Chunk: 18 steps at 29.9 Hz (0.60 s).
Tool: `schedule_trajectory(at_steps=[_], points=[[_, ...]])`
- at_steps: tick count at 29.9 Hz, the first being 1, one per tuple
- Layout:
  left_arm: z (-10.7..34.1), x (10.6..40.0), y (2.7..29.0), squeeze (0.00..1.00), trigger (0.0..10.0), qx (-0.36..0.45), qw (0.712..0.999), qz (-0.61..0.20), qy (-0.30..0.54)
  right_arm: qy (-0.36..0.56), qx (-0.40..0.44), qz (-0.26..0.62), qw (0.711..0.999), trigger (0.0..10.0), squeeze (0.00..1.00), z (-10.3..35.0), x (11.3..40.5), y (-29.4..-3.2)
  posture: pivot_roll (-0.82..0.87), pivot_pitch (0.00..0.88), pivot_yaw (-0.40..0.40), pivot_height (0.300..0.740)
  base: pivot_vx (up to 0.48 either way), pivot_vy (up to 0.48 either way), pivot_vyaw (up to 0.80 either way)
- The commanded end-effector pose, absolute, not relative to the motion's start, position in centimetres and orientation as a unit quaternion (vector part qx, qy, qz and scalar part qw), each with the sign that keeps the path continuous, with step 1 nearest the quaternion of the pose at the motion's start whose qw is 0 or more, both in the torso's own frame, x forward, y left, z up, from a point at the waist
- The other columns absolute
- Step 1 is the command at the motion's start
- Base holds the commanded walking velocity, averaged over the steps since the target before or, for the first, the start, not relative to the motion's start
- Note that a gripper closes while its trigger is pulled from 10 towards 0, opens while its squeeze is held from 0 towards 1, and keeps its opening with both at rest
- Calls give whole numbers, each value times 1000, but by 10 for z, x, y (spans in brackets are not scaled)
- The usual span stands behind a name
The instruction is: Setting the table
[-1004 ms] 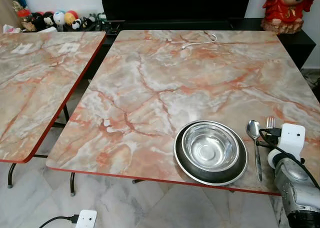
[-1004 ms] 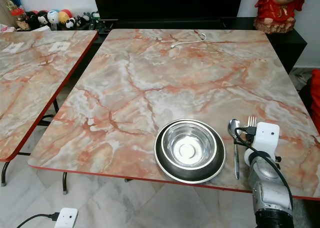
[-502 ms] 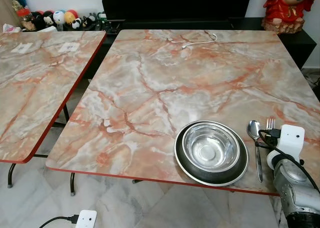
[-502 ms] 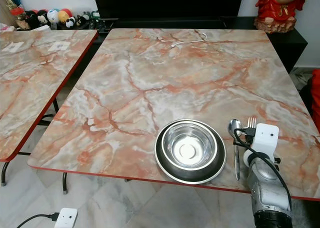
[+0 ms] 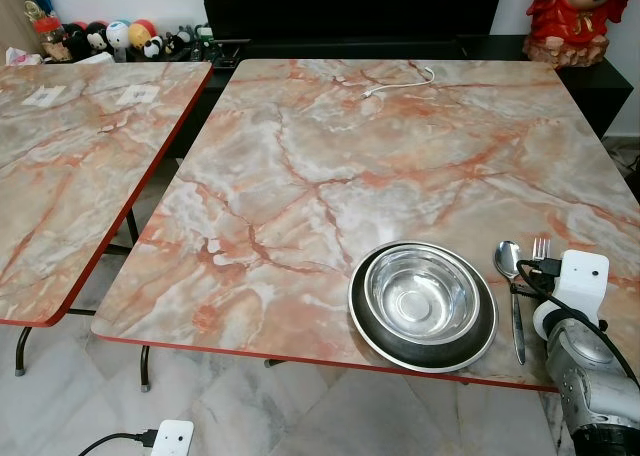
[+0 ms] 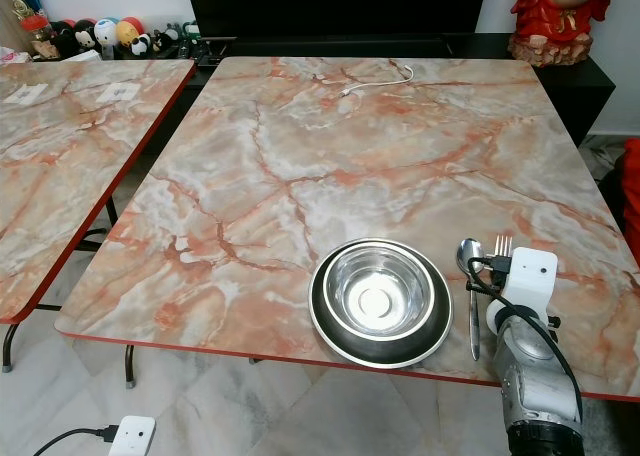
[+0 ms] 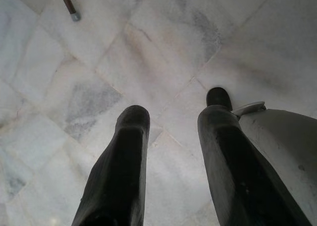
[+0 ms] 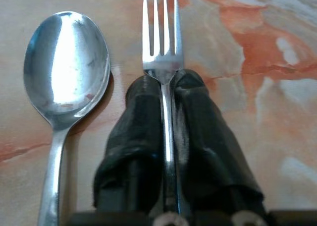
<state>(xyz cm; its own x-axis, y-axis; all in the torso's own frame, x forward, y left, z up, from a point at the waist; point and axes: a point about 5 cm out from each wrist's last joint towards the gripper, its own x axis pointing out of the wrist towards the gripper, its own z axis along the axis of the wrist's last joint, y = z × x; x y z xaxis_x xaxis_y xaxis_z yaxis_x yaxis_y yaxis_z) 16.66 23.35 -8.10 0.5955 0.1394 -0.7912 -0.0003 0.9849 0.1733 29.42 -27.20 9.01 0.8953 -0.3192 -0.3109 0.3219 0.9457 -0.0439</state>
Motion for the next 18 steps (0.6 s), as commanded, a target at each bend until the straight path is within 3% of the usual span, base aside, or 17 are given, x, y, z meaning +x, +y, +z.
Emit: schedule_trajectory(at_steps=[1,6,7,9,10,11,12,13,18], points=[[-83,161,236,0,10000,77,885,42,458,166,8,-163,972,10000,647,87,291,-270,-106,105,63,740,0,0,0],[-83,161,235,0,10000,78,885,42,458,165,8,-167,972,10000,600,87,291,-270,-107,104,63,740,0,0,0],[-83,161,235,0,10000,78,885,42,458,165,7,-167,972,10000,506,87,292,-270,-106,105,64,740,0,0,0],[-84,161,234,0,10000,78,885,41,458,165,6,-167,972,10000,486,87,291,-270,-105,105,64,740,0,0,0],[-84,161,234,0,10000,77,884,41,458,163,5,-168,972,10000,180,88,291,-271,-107,105,64,740,0,0,0],[-84,160,234,0,10000,77,884,41,458,162,4,-169,972,10000,180,88,291,-271,-107,104,65,740,0,0,0],[-84,160,234,0,10000,77,884,41,458,159,3,-171,972,10000,55,89,291,-271,-106,104,65,740,0,0,0],[-84,160,234,0,10000,77,884,41,459,138,1,-181,974,10000,0,95,292,-274,-106,104,65,740,0,0,0],[-84,160,235,0,10000,77,884,42,459,46,7,-178,983,10000,0,117,294,-270,-107,102,64,740,0,0,0]])
